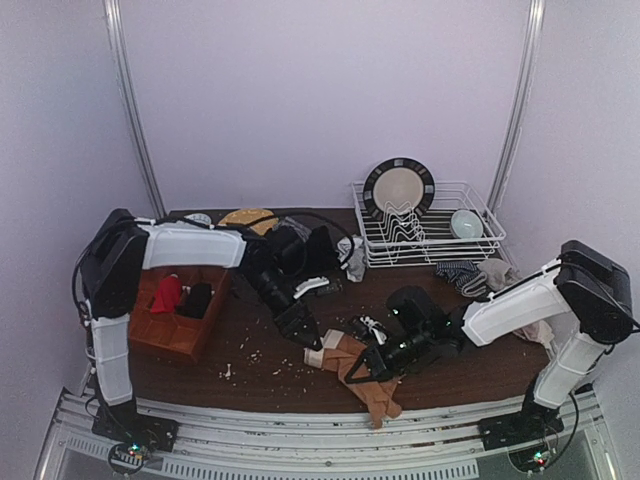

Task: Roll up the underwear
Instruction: Pass from the left arm to the right, then fold the underwear at the center of the board.

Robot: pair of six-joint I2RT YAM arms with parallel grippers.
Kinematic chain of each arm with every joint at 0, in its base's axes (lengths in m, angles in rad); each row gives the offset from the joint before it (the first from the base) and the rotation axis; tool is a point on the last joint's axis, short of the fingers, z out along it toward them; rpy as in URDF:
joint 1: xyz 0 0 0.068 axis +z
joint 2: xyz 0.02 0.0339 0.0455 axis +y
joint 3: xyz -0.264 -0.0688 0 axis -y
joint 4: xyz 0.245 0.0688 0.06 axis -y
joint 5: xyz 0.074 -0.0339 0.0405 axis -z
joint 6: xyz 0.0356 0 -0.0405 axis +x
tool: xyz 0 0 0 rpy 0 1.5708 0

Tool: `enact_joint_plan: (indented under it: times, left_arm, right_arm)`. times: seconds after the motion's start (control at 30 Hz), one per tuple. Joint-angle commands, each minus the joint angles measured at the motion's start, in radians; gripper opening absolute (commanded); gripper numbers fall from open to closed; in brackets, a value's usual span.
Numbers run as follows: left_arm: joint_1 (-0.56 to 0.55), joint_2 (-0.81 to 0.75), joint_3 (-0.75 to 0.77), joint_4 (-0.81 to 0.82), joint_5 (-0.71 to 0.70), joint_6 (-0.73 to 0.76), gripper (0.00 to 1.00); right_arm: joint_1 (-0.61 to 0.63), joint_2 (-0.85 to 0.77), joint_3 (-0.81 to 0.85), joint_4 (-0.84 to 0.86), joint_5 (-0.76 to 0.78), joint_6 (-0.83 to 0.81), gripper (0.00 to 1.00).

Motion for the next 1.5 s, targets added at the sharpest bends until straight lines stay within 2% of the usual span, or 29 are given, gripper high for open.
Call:
enact_joint_plan:
  times: [0.0, 0.23, 0.3, 0.37, 0.47, 0.67, 0.9, 0.93, 1.0, 1.07, 1.17, 1.3, 1.47]
  left_arm:
    - [0.006, -0.202, -0.109, 0.217, -0.163, -0.115, 0.98]
    - [0.006, -0.435, -0.375, 0.534, -0.441, -0.341, 0.98]
    - [0.005, -0.469, -0.429, 0.593, -0.505, -0.445, 0.98]
    - [0.000, -0.483, -0.461, 0.616, -0.535, -0.553, 0.98]
    - [-0.027, -0.485, -0.503, 0.646, -0.538, -0.682, 0.98]
    - [-0.095, -0.467, -0.547, 0.704, -0.548, -0.860, 0.98]
    - [-0.134, -0.416, -0.524, 0.744, -0.507, -0.955, 0.98]
    - [-0.135, -0.400, -0.511, 0.737, -0.507, -0.956, 0.94]
    - [-0.137, -0.364, -0.488, 0.749, -0.478, -0.958, 0.80]
    - [-0.143, -0.325, -0.453, 0.740, -0.458, -0.954, 0.61]
    - [-0.147, -0.278, -0.429, 0.754, -0.429, -0.959, 0.39]
    - [-0.148, -0.225, -0.383, 0.743, -0.394, -0.951, 0.26]
    - [-0.150, -0.163, -0.316, 0.721, -0.386, -0.937, 0.17]
  right_arm:
    - [-0.059, 0.008, -0.037, 0.302, -0.137, 0.160, 0.00]
    - [-0.079, 0.075, -0.059, 0.588, -0.167, 0.355, 0.00]
    - [-0.078, 0.128, -0.079, 0.743, -0.159, 0.432, 0.00]
    - [-0.079, 0.188, -0.096, 0.888, -0.146, 0.534, 0.00]
    - [-0.078, 0.278, -0.122, 1.012, -0.133, 0.580, 0.00]
    - [-0.079, 0.344, -0.141, 1.028, -0.111, 0.539, 0.00]
    - [-0.079, 0.301, -0.153, 0.853, -0.090, 0.416, 0.00]
    - [-0.078, 0.297, -0.153, 0.833, -0.089, 0.400, 0.00]
    - [-0.079, 0.294, -0.155, 0.817, -0.085, 0.383, 0.00]
    - [-0.079, 0.296, -0.158, 0.810, -0.085, 0.372, 0.00]
    - [-0.081, 0.302, -0.163, 0.813, -0.085, 0.366, 0.00]
    - [-0.082, 0.301, -0.165, 0.795, -0.085, 0.350, 0.00]
    - [-0.082, 0.269, -0.168, 0.710, -0.074, 0.298, 0.00]
